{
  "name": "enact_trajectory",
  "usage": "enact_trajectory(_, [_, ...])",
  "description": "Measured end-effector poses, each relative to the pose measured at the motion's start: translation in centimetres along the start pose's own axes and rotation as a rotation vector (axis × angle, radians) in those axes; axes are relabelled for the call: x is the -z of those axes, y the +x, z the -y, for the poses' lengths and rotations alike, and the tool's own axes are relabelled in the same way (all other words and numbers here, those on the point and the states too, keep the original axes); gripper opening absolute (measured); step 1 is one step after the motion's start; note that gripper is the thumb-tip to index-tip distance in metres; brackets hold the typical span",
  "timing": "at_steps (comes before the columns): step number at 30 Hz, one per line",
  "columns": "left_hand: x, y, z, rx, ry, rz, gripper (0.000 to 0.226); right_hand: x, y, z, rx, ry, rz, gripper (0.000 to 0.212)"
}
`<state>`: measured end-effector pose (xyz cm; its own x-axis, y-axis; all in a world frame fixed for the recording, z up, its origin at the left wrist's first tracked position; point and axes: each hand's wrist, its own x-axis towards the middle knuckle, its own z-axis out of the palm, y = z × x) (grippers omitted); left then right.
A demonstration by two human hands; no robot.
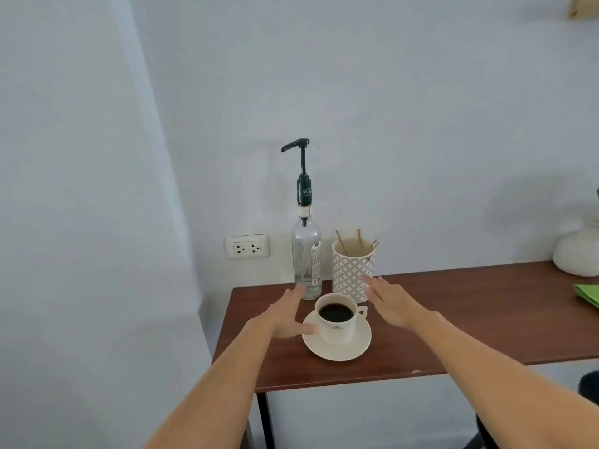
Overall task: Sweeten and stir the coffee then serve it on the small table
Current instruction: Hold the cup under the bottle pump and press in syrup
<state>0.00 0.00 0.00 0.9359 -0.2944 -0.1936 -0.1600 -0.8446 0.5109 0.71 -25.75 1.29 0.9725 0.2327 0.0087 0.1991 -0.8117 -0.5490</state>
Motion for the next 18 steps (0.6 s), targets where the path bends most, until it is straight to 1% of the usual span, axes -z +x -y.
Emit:
enact_trajectory(2, [-0.6, 0.3, 0.0, -0.019, -0.091, 0.013, 0.114, -1.1, 0.1, -0.4, -0.051, 0.087, -0.011, 0.047])
enact_trajectory(3, [-1.1, 0.2, -0.2, -0.029, -0.155, 0.019, 0.114, -1.8, 0.2, -0.7, -0.063, 0.121, -0.019, 0.046])
enact_trajectory(4, [-1.7, 0.2, -0.6, -0.060, -0.230, 0.005, 0.109, -2.4, 0.0, -0.7, -0.070, 0.150, -0.025, 0.045])
enact_trajectory(6, [-2.9, 0.5, -1.3, -0.110, -0.346, -0.051, 0.093, -3.5, 0.2, -1.1, -0.087, 0.209, -0.046, 0.042])
enact_trajectory(7, [-3.7, 0.7, -1.6, -0.119, -0.396, -0.080, 0.091, -3.9, 0.2, -1.3, -0.091, 0.240, -0.055, 0.041])
enact_trajectory(10, [-5.9, 1.4, -1.8, -0.101, -0.561, -0.193, 0.101, -5.1, 0.3, -1.9, -0.088, 0.353, -0.057, 0.038])
enact_trajectory(12, [-7.0, 1.9, -1.5, -0.114, -0.625, -0.259, 0.101, -5.4, 0.4, -2.1, -0.058, 0.411, -0.073, 0.037])
enact_trajectory(16, [-8.2, 2.8, -1.5, -0.132, -0.655, -0.368, 0.104, -5.6, 0.4, -2.9, 0.001, 0.483, -0.085, 0.040])
enact_trajectory(18, [-8.6, 3.1, -1.7, -0.135, -0.653, -0.424, 0.102, -6.0, 0.7, -3.8, 0.045, 0.505, -0.078, 0.037])
